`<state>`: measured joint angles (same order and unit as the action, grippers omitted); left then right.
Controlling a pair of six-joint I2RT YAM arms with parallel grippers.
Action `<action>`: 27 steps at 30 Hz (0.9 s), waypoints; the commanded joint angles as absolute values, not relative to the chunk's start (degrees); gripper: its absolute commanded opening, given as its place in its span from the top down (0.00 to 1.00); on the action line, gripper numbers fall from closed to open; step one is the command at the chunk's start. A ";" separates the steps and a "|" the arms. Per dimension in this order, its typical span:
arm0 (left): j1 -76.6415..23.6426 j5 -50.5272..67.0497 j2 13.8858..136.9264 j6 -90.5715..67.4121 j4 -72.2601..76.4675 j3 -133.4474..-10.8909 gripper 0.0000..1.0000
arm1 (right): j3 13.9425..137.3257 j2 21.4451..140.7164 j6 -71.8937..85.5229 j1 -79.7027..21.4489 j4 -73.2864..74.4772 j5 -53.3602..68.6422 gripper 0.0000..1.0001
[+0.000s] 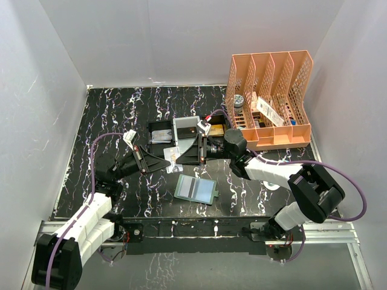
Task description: Take the credit cards out of the card holder
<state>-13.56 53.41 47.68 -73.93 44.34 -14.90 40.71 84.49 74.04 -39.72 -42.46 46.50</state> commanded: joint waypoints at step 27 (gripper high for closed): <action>-13.42 54.10 44.22 -66.66 34.41 -16.96 0.74 | 43.46 83.91 71.74 -41.00 -43.28 43.64 1.00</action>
<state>-13.58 55.92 47.11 -73.25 43.48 -14.87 40.84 85.97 74.72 -40.77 -43.75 45.78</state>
